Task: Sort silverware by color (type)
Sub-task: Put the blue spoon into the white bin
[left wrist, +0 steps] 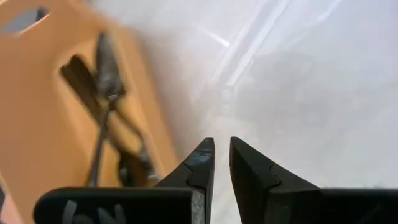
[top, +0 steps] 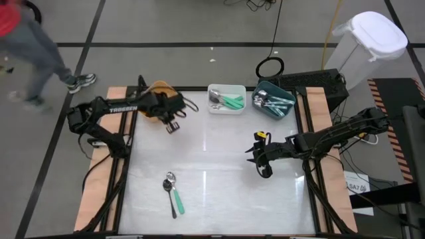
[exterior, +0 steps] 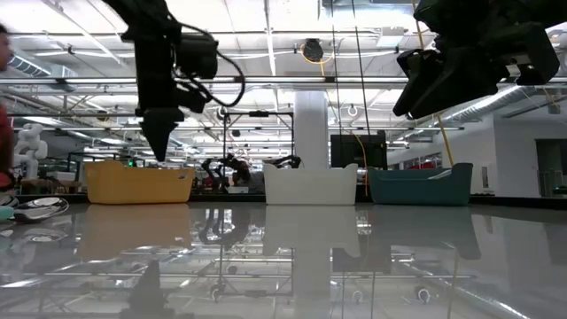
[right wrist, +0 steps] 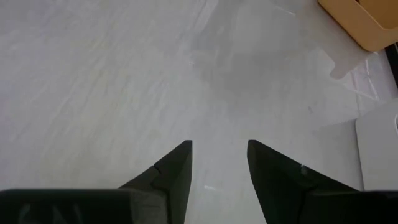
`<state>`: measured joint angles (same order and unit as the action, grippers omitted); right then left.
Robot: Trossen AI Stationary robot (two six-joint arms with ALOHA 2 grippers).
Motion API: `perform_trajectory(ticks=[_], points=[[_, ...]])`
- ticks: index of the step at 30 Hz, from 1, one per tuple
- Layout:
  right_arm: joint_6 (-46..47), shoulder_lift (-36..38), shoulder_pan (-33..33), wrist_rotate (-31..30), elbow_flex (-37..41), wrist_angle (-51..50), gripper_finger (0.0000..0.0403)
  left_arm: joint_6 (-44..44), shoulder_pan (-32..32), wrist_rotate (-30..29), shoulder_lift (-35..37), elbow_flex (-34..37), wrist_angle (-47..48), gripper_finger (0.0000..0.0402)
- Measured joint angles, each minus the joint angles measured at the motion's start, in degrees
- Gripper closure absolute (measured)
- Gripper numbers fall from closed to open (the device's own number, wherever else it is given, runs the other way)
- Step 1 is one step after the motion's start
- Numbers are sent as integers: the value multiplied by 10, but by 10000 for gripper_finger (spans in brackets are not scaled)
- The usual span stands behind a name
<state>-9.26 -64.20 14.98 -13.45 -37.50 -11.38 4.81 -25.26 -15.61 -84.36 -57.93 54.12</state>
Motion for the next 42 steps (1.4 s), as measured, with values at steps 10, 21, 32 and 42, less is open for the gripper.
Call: perform_trajectory(ticks=[10,21,32,42], points=[[33,0,0,0,0,0,255,134,214,-23,0,0,-4,348],[163,0,0,0,0,0,255,211,410,-71,0,0,-9,348],[280,-82,33,0,0,81,255,257,522,-102,0,0,-72,348],[313,-165,103,0,0,262,255,119,596,-9,-8,0,-144,348]])
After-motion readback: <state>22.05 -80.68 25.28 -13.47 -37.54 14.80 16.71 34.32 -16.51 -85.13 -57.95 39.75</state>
